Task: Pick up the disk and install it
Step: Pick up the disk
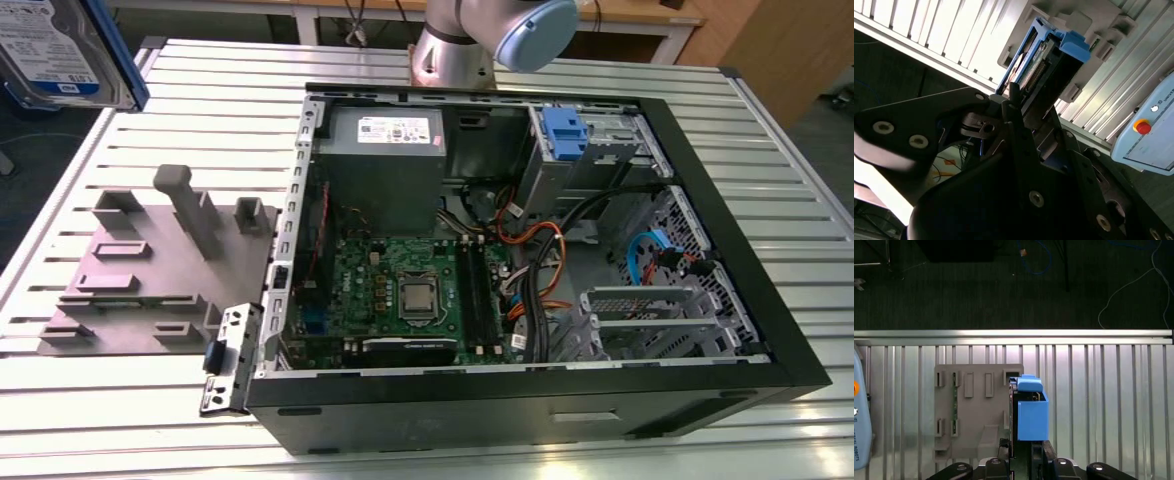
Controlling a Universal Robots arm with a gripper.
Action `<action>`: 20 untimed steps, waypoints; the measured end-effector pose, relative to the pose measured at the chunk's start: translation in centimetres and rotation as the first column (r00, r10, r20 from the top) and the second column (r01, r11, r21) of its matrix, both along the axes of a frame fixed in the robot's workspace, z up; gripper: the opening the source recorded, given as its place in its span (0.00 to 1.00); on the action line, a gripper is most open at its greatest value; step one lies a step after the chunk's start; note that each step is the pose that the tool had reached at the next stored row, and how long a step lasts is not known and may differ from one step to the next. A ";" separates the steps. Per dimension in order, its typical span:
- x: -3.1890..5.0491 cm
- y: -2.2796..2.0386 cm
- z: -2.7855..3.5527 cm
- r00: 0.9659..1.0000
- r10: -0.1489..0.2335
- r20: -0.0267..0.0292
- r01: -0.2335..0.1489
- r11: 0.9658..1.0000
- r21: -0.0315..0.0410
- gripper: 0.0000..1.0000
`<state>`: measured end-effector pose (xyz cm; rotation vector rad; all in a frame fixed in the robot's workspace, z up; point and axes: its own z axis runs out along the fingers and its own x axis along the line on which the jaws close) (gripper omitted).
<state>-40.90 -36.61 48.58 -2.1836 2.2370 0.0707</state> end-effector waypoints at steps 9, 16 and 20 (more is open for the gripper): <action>0.09 0.01 0.05 1.000 0.000 0.000 0.000 1.000 0.000 0.35; 1.26 0.00 0.03 1.000 0.000 0.000 0.000 1.000 0.000 0.35; 2.20 0.00 0.03 1.000 0.000 0.000 0.000 1.000 0.000 0.35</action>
